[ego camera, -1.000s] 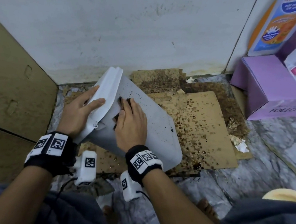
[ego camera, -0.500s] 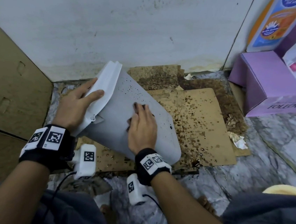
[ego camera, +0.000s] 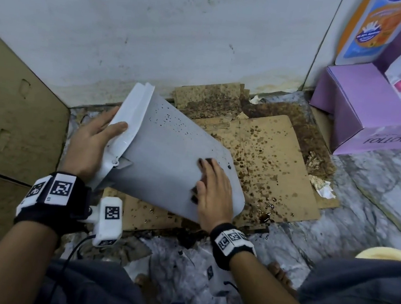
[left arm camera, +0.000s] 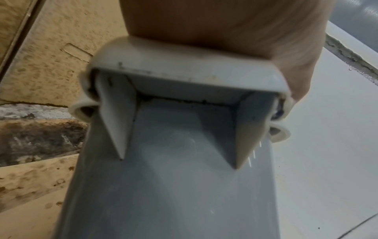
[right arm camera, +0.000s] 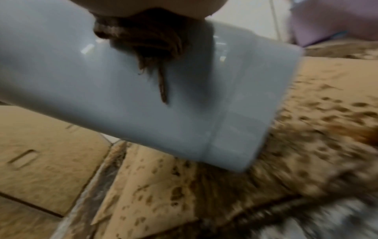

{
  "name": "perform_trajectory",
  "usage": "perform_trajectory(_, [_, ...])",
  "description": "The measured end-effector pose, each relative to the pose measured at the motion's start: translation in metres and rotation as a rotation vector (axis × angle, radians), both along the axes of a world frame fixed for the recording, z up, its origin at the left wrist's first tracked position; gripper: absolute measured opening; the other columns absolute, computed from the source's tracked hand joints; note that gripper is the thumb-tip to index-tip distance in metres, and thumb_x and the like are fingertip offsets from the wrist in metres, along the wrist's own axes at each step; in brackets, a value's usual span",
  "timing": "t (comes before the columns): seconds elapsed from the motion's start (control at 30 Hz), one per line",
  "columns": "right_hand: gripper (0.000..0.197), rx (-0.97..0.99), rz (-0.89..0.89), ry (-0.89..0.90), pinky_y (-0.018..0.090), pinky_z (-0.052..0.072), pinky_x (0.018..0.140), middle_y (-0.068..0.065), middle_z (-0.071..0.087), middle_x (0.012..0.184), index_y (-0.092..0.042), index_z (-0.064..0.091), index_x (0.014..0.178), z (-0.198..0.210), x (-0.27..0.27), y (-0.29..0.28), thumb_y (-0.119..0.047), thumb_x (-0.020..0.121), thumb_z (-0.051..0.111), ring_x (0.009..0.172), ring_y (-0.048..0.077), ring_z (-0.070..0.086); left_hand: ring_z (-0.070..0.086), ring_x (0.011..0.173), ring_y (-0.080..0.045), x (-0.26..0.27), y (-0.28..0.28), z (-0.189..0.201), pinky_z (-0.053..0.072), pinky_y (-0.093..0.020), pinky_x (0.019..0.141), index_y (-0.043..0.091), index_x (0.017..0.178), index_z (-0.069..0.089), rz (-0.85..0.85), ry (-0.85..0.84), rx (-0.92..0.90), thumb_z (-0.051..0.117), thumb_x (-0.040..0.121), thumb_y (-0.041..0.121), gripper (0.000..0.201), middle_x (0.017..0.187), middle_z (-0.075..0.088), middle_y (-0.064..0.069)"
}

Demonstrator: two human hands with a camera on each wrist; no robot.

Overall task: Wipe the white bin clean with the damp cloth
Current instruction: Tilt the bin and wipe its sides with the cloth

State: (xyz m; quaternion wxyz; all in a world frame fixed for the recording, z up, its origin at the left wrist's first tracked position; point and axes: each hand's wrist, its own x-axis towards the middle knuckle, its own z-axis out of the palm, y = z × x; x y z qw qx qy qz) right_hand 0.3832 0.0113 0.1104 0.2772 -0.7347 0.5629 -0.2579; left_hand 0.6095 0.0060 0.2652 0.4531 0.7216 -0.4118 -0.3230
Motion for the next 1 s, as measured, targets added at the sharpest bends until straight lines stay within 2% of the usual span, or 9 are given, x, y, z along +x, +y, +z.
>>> perform_trajectory(0.1, [0.052,0.046,-0.090,-0.062,0.040,0.019,0.117,-0.006,0.024,0.156,-0.027,0.031,0.146,-0.017,-0.015,0.002,-0.046,0.099,0.017,0.142,0.011,0.022,0.057,0.099,0.019,0.005,0.003,-0.004,0.044,-0.003,0.077,0.029,0.134,0.060,-0.009,0.009,0.001,0.061,0.092,0.021,0.043,0.131,0.061,0.013])
perform_trajectory(0.23, [0.054,0.127,-0.250,-0.080,0.038,0.012,0.119,-0.001,0.033,0.153,-0.024,0.044,0.139,0.000,0.011,-0.012,-0.042,0.096,0.017,0.141,0.016,0.026,0.054,0.124,-0.006,0.015,0.007,-0.009,0.040,-0.033,0.108,0.038,0.132,0.059,-0.008,-0.006,0.042,0.063,0.086,0.038,0.047,0.137,0.057,0.015])
perform_trajectory(0.33, [0.052,0.085,-0.170,-0.074,0.040,0.014,0.119,0.001,0.038,0.150,-0.025,0.047,0.136,0.031,0.046,-0.021,-0.040,0.097,0.016,0.141,0.015,0.027,0.052,0.128,-0.011,0.023,0.006,-0.012,0.037,-0.035,0.109,0.041,0.133,0.058,0.009,-0.003,0.074,0.061,0.088,0.040,0.045,0.139,0.055,0.014])
perform_trajectory(0.43, [0.045,0.008,-0.069,-0.125,0.040,0.018,0.117,0.004,0.042,0.148,-0.022,0.051,0.132,0.056,0.079,-0.026,-0.034,0.098,0.024,0.138,0.018,0.032,0.052,0.127,-0.013,0.029,0.003,-0.012,0.036,-0.043,0.112,0.049,0.130,0.057,0.010,0.006,0.126,0.062,0.078,0.054,0.053,0.140,0.054,0.016])
perform_trajectory(0.53, [0.047,0.006,-0.027,-0.136,0.041,0.019,0.116,0.005,0.040,0.149,-0.020,0.049,0.134,0.062,0.090,-0.031,-0.034,0.097,0.024,0.138,0.020,0.032,0.054,0.125,-0.014,0.033,-0.001,-0.013,0.036,-0.046,0.112,0.046,0.131,0.056,0.018,-0.004,0.150,0.059,0.074,0.056,0.058,0.137,0.056,0.015])
perform_trajectory(0.6, [0.046,-0.007,0.030,-0.125,0.040,0.018,0.117,0.004,0.037,0.151,-0.021,0.045,0.138,0.057,0.082,-0.032,-0.034,0.099,0.024,0.139,0.020,0.030,0.057,0.120,-0.016,0.029,-0.004,-0.014,0.042,-0.041,0.107,0.044,0.130,0.058,0.043,0.008,0.139,0.059,0.077,0.054,0.055,0.134,0.059,0.013])
perform_trajectory(0.7, [0.045,0.023,0.072,-0.108,0.038,0.017,0.118,0.002,0.033,0.153,-0.022,0.041,0.141,0.043,0.058,-0.034,-0.033,0.101,0.024,0.141,0.019,0.027,0.061,0.110,-0.014,0.022,-0.005,-0.017,0.046,-0.024,0.082,0.041,0.129,0.060,0.088,0.021,0.118,0.064,0.083,0.048,0.046,0.128,0.062,0.011])
perform_trajectory(0.87, [0.046,0.146,-0.001,-0.054,0.033,0.016,0.118,0.001,0.029,0.155,-0.024,0.038,0.144,0.013,-0.007,-0.029,-0.033,0.103,0.019,0.142,0.016,0.025,0.062,0.113,-0.015,0.025,-0.003,-0.014,0.047,-0.040,0.102,0.048,0.122,0.063,0.128,0.032,0.124,0.071,0.069,0.060,0.055,0.129,0.063,0.012])
perform_trajectory(1.0, [0.043,0.309,0.028,0.049,0.041,0.023,0.117,0.003,0.020,0.157,-0.021,0.029,0.147,0.004,-0.048,-0.027,-0.024,0.105,0.022,0.145,0.021,0.020,0.063,0.113,-0.016,0.024,0.000,-0.016,0.048,-0.044,0.101,0.050,0.120,0.064,0.119,0.029,0.116,0.072,0.069,0.059,0.052,0.127,0.065,0.013])
